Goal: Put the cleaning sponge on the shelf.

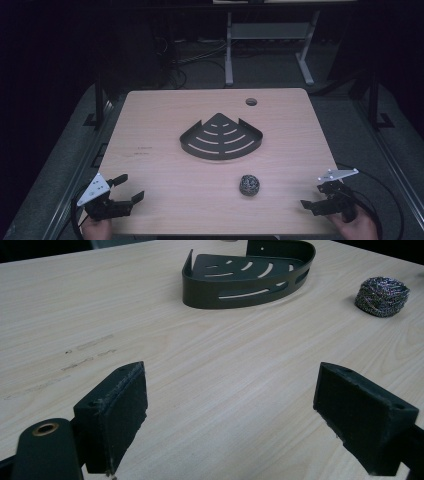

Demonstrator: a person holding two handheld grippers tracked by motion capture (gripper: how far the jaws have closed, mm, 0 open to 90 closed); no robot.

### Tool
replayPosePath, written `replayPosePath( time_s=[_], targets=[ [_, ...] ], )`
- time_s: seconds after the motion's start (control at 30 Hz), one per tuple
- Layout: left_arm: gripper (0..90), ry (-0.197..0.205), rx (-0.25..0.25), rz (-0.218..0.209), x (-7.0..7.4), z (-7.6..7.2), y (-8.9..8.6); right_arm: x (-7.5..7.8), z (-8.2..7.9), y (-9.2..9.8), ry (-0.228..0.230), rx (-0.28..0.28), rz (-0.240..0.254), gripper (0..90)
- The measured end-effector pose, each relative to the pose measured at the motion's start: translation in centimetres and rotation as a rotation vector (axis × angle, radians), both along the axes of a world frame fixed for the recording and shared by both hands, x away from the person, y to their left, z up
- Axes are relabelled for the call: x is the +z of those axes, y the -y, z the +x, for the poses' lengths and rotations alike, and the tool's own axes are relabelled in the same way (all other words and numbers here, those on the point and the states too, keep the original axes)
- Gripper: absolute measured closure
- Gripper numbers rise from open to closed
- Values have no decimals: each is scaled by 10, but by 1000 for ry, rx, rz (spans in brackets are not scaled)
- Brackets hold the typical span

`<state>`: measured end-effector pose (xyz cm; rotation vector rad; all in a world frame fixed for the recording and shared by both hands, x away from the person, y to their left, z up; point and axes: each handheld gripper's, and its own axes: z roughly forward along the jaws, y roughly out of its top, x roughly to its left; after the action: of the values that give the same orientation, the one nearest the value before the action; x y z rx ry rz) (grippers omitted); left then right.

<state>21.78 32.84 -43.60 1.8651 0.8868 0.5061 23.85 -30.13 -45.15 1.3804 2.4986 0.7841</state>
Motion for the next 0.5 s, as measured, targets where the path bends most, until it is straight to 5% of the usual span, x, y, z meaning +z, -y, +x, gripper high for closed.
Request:
replayPosePath(
  time_s=[0.5],
  targets=[
    [133, -6, -20, -8, -2, 1, 3, 3, 1, -18, 1, 36, -25, 148]
  ],
)
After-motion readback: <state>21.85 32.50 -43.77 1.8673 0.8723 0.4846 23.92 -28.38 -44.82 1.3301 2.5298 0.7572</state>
